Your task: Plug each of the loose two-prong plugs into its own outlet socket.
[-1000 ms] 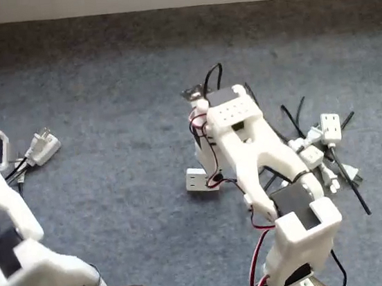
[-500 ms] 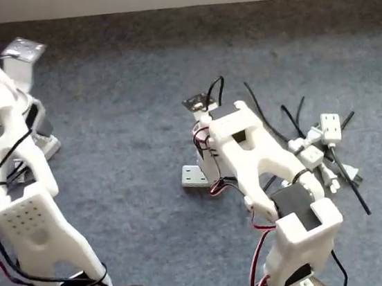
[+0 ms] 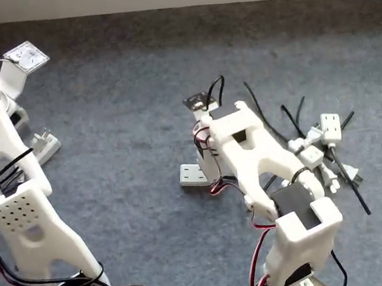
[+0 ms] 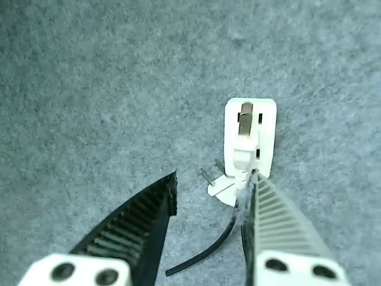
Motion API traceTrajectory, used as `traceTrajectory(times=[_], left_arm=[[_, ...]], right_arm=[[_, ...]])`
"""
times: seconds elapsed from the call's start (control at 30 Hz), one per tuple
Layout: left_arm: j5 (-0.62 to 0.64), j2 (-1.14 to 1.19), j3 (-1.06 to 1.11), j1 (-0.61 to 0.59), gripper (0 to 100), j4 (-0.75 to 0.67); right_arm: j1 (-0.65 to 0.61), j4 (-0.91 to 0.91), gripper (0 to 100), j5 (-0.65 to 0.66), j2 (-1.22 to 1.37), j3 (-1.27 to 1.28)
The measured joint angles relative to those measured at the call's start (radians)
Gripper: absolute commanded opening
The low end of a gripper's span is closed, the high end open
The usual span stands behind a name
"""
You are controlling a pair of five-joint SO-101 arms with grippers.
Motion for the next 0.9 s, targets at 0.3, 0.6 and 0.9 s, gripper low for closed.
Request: traceTrajectory(times=[0.3,0.6,0.9], left_arm=[[-0.009,0.002,0.11,-0.028,19,0.0],[-0.009,0.011,0.138,-0.002,19,-0.002],[-0.009,0.095,0.137,0.012,19,-0.005]], right_arm=[[0.018,0.0,19.2,0.0,0.0,0.0],[0.018,0.0,19.2,0.0,0.0,0.0],[0.018,0.0,19.2,0.0,0.0,0.0]])
